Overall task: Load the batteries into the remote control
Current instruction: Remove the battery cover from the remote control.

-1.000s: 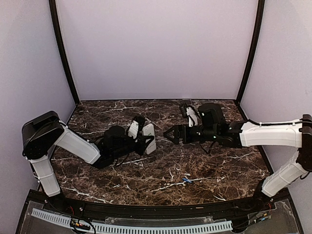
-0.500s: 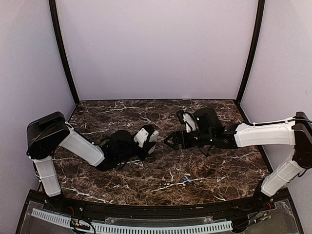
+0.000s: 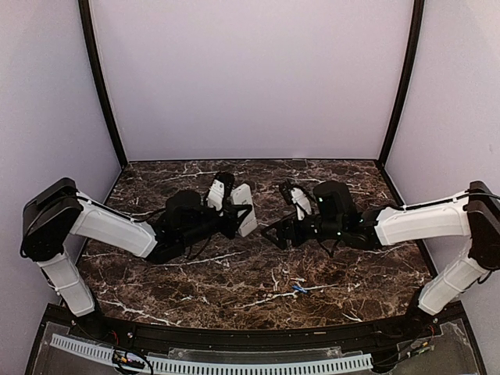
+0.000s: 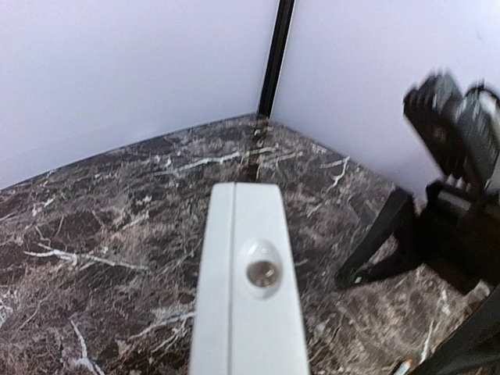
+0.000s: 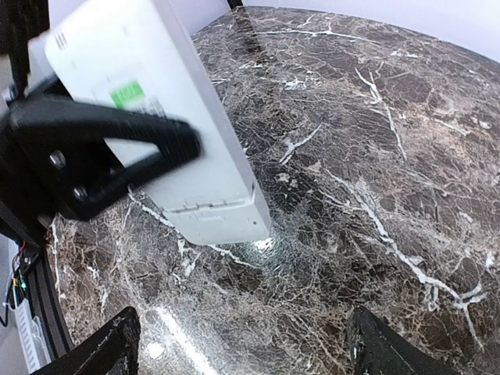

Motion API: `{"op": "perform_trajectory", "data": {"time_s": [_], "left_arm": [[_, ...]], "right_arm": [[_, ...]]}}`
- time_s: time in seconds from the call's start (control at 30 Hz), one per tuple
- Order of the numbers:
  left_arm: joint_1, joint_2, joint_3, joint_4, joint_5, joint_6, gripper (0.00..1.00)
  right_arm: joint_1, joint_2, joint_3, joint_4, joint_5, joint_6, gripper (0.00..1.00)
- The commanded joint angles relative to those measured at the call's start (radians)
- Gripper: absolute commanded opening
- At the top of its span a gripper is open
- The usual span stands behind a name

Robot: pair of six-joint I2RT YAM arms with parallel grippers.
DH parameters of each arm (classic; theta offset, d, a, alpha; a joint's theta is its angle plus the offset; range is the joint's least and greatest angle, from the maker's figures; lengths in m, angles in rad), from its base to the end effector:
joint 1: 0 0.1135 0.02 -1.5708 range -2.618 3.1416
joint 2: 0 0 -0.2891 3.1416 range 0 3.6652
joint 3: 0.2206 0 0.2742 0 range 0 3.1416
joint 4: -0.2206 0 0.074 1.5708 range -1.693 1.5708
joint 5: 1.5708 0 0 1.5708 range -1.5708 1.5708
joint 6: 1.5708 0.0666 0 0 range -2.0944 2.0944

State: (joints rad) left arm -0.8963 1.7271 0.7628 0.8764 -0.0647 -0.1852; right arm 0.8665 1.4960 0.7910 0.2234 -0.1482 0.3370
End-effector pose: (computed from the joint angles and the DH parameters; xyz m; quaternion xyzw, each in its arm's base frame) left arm 0.2574 -0.3150 0.2011 0.2361 0.6986 -0.3270 0.5910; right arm 0.2289 0.2845 0.2093 -0.2602 0.8132 0.3447 0.3901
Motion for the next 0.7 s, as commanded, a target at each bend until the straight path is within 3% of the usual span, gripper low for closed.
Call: {"op": "perform_trajectory", "data": {"time_s": [0.0,0.13,0.2,0.33,0.67], "left_arm": [[-0.001,-0.102,0.026,-0.023,-0.006,-0.111,0.0],[-0.001,-0.142,0.02,-0.047,-0.001,-0.153,0.0],[0.0,-0.158,0.028,-0.07,-0.002,-0.204,0.0],[-0.001,-0.181,0.052,-0.105,0.004,-0.27,0.0],[-0.001,-0.201,0.07,-0.132,0.012,-0.269,0.0]], "right_arm": [[0.017,0.019,-0.019,0.148,0.026,-0.128,0.89],[0.036,0.051,-0.025,0.198,0.017,-0.177,0.91],[0.072,0.056,-0.033,0.249,0.078,-0.242,0.98],[0.113,0.083,-0.026,0.344,0.195,-0.318,0.99],[0.116,0.177,0.081,0.319,0.285,-0.331,0.98]]}}
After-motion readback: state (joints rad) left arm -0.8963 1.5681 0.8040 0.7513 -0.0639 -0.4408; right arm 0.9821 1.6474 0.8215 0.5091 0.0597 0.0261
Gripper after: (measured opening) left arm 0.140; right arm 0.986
